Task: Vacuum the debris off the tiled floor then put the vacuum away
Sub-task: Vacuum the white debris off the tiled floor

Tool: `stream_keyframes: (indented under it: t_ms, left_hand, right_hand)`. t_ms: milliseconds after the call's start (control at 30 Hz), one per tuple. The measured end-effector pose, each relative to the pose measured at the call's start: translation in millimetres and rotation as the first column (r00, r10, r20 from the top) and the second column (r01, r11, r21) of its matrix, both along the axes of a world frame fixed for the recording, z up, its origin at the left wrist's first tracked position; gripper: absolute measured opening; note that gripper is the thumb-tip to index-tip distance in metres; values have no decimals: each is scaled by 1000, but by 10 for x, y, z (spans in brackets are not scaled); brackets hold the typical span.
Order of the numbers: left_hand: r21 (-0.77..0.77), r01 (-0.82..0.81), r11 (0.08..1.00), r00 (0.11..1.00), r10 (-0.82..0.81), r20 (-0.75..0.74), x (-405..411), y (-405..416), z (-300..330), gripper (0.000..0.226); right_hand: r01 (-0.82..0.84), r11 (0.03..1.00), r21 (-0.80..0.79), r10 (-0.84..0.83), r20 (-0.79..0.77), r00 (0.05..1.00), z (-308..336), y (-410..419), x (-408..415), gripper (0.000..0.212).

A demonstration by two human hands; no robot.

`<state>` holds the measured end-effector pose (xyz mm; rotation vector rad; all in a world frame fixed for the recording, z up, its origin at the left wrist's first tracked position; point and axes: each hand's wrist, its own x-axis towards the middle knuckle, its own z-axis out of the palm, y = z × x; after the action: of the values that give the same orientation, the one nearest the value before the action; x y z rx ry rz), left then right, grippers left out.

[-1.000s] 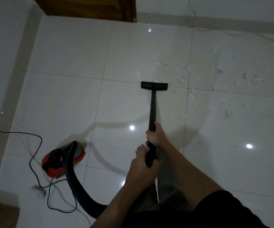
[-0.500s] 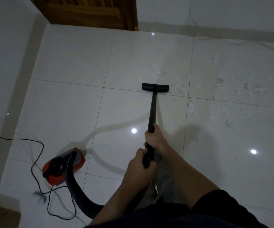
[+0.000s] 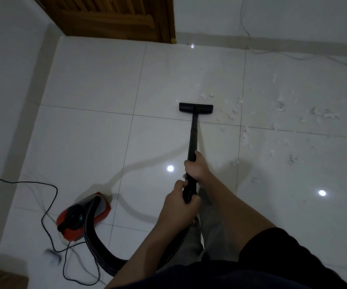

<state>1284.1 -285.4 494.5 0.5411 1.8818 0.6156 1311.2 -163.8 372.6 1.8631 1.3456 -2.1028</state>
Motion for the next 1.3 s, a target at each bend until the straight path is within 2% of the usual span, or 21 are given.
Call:
stream_keyframes:
  t_ms: [300,500,633,767,933,1033,1300]
  left_hand:
    - [-39,2,999,1000,-3,-16,-236,132,-50,26]
    - [-70,33,997,999,-33,-9,-402,474,-69,23]
    - [-91,43,995,999,-44,-10,-568,809,-94,20]
    - [-120,38,992,999,-38,8,-701,1157,-117,23]
    - [-102,33,994,999,-34,-8,-799,1517,-150,21]
    - [-101,36,994,999,-38,-17,-861,1693,-164,22]
    - [-52,63,997,997,-65,-46,-1071,2031,-149,20]
  right_hand:
    - [3,1000,9,-2,-6,1000,-105,108,-229,39]
    - [79,996,-33,-78,9,997,-153,391,-407,37]
    - [98,994,-51,-98,5,995,-161,689,-561,50]
    - [81,996,-26,-81,-6,997,-148,1067,-660,32]
    - [71,997,-34,-71,5,997,-160,1432,-773,52]
    - [53,999,5,-53,15,998,-198,1613,-834,34]
    - [40,998,48,-41,14,999,-244,1966,-1020,35]
